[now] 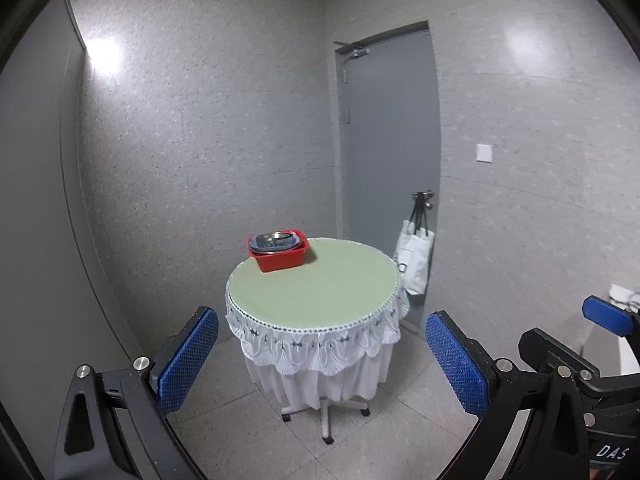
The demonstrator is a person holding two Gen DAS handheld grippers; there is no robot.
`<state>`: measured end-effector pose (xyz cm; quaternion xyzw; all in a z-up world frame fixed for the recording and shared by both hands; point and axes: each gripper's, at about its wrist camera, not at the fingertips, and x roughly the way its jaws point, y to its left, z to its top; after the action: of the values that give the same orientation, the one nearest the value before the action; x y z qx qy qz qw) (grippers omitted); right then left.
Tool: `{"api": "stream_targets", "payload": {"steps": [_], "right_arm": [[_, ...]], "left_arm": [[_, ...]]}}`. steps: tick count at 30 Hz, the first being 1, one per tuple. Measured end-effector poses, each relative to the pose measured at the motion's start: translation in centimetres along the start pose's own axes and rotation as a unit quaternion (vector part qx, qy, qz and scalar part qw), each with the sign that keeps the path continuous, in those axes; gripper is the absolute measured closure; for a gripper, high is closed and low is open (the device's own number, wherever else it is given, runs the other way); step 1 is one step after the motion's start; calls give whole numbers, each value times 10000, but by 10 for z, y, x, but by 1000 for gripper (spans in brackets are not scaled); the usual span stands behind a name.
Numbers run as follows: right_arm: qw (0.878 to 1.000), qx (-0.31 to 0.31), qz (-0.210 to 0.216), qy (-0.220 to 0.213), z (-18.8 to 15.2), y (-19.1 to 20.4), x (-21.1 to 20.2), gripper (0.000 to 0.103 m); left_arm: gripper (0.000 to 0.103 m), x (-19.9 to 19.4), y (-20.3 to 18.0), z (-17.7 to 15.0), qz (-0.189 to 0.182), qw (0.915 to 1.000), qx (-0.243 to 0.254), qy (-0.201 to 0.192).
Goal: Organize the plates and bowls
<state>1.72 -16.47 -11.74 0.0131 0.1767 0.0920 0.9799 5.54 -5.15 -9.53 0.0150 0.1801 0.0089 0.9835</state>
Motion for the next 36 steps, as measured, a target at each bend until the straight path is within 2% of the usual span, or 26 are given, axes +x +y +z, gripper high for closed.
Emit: {"api": "stream_targets", "payload": {"steps": [9,19,26,36], "right_arm": [[9986,-55,-436,-300,-21,13,-91,0],[9973,-159,-545,-465,-35,-5,-155,0],[9971,-174,-518,-529,-40,-25,-182,0],[9966,-157,-507,-634,-44,-42,-201,0]], "left_arm": [[1,-124,8,-34,-298,9991,-67,-299],[1,-202,5,-59,-418,9977,-160,-507],[1,-229,1,-70,-436,9972,-108,-601],[1,-241,-5,-71,-452,9963,-7,-734]]}}
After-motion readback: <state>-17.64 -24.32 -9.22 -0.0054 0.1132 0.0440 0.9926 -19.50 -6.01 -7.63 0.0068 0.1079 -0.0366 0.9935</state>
